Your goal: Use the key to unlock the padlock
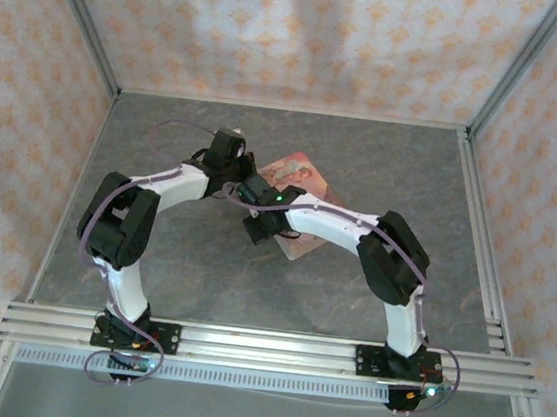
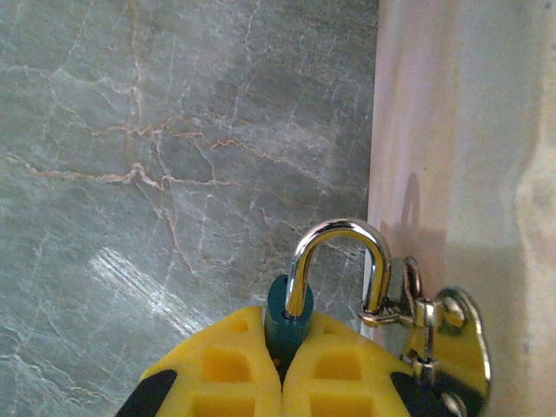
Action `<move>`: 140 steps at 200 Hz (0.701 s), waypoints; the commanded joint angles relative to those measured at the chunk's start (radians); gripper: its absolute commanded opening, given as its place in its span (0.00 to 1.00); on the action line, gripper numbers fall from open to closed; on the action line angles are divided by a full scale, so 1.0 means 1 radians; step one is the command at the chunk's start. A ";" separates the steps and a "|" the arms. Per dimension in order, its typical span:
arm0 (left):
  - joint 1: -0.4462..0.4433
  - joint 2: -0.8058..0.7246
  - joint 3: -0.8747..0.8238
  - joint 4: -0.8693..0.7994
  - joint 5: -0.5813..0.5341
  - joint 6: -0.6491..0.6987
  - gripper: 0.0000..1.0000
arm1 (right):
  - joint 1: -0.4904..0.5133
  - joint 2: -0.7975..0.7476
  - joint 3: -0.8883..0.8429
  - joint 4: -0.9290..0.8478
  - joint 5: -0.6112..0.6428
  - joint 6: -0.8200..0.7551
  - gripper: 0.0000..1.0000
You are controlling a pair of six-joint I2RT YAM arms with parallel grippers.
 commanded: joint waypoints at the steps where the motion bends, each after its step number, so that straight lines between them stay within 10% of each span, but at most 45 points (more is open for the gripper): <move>1: -0.068 0.056 -0.056 -0.252 0.122 0.003 0.00 | -0.014 -0.012 0.110 0.162 -0.065 0.007 0.00; 84: -0.071 0.044 -0.053 -0.267 0.052 -0.018 0.00 | -0.013 -0.158 -0.234 0.037 -0.026 0.160 0.00; 108: -0.077 0.047 -0.043 -0.277 0.053 -0.013 0.00 | -0.012 -0.211 -0.318 0.107 0.015 0.196 0.28; 140: -0.087 0.050 -0.033 -0.285 0.055 -0.012 0.00 | -0.008 -0.261 -0.365 0.185 0.051 0.210 0.34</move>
